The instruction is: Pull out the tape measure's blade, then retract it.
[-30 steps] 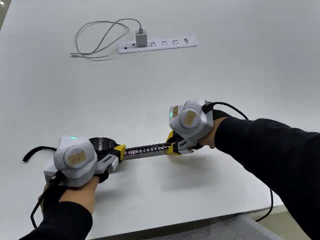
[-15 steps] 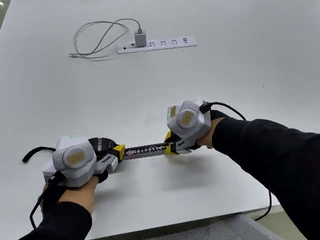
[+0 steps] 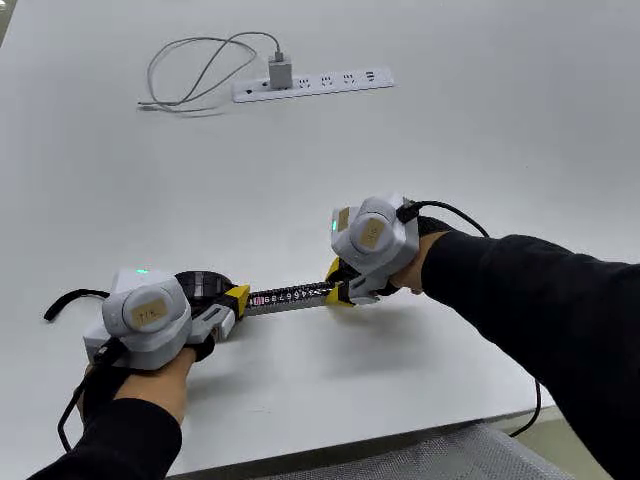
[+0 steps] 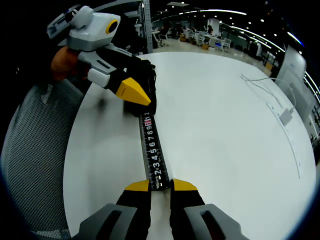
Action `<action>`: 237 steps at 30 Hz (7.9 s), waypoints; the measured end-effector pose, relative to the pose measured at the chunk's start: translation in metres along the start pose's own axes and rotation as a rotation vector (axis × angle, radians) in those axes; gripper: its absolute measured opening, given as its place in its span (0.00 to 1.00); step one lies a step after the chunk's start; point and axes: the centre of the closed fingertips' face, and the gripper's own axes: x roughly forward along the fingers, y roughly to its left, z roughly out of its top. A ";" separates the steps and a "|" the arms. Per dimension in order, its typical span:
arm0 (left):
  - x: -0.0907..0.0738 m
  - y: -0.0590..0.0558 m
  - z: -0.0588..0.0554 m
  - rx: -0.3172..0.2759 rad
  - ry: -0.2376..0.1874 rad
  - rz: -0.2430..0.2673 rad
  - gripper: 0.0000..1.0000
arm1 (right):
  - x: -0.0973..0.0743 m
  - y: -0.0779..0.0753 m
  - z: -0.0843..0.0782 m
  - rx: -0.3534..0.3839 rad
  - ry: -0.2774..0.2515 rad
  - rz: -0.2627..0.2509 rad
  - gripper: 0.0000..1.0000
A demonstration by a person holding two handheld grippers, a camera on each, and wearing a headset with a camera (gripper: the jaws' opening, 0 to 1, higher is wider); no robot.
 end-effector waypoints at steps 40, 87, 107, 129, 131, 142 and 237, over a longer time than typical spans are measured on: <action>0.000 0.000 0.001 -0.002 -0.001 0.005 0.60 | 0.001 0.000 0.002 -0.003 0.002 0.003 0.10; 0.000 0.001 0.000 -0.007 0.000 0.008 0.61 | 0.012 0.002 0.017 0.003 -0.022 0.003 0.10; -0.001 0.000 0.000 -0.014 0.002 0.001 0.61 | 0.016 0.004 0.025 0.003 -0.030 0.011 0.10; -0.001 0.000 -0.001 0.010 0.014 -0.025 0.61 | 0.016 0.008 0.026 0.037 -0.041 -0.008 0.10; 0.000 0.000 -0.001 0.009 0.014 -0.024 0.61 | 0.017 0.008 0.027 0.035 -0.042 -0.008 0.10; 0.000 0.000 0.000 0.007 0.011 -0.024 0.60 | 0.018 0.007 0.029 0.009 -0.044 -0.002 0.10; -0.001 0.000 0.000 -0.016 0.006 -0.017 0.60 | 0.040 0.013 0.062 -0.027 -0.079 0.041 0.10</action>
